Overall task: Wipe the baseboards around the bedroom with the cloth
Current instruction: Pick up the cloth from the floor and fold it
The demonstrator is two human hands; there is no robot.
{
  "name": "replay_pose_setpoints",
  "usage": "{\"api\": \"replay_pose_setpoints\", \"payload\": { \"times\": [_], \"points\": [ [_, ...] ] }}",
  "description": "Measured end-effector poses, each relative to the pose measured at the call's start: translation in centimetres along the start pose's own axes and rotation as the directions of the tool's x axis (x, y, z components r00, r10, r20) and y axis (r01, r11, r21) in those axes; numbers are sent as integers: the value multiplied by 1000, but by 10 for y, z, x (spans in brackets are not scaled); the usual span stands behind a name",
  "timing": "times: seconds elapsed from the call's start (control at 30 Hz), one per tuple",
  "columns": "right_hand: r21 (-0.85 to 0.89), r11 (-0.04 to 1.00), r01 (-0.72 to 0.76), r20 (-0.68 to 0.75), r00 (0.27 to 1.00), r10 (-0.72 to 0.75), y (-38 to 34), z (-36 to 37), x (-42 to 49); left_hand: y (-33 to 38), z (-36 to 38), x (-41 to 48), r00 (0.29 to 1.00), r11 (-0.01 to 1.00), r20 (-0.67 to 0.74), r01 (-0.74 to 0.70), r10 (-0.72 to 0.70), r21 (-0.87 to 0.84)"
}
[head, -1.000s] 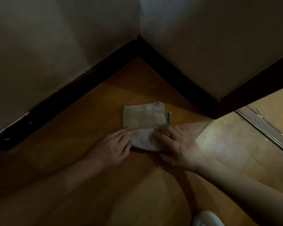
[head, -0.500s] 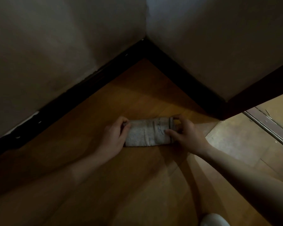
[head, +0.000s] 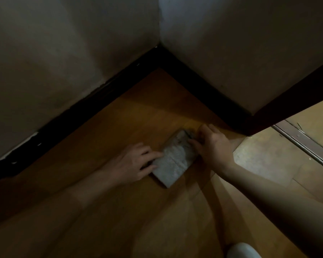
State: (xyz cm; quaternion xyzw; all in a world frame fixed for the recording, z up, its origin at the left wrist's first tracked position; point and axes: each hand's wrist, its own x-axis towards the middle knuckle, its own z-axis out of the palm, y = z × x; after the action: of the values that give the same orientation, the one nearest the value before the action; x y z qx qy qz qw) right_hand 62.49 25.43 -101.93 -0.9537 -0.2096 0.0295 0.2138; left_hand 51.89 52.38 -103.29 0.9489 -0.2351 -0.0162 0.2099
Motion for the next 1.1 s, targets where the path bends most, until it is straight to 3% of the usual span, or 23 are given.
{"api": "replay_pose_setpoints", "payload": {
  "times": [0.1,0.23,0.4,0.53,0.83,0.97,1.1],
  "points": [
    [42,991,130,32,991,-131,-2,-1,6,13,-1,-1,991,987,54,-128,123,100],
    [168,933,318,73,940,-334,-6,-6,4,19,-2,0,972,975,172,-184,161,127],
    [52,829,558,109,822,-560,11,-7,-26,24,2,5,972,959,173,-197,162,206],
    [28,792,610,198,773,-603,25,-5,-39,28,2,9,975,945,118,-213,189,249],
    [10,705,709,324,665,-673,24,-7,-37,28,12,10,990,974,41,-143,138,177],
    [3,723,691,244,701,-671,19,3,-42,25,14,12,991,988,43,-129,125,82],
    [277,840,467,127,849,-514,10,-2,-42,21,9,6,993,999,103,-52,52,1]
  ]
}}
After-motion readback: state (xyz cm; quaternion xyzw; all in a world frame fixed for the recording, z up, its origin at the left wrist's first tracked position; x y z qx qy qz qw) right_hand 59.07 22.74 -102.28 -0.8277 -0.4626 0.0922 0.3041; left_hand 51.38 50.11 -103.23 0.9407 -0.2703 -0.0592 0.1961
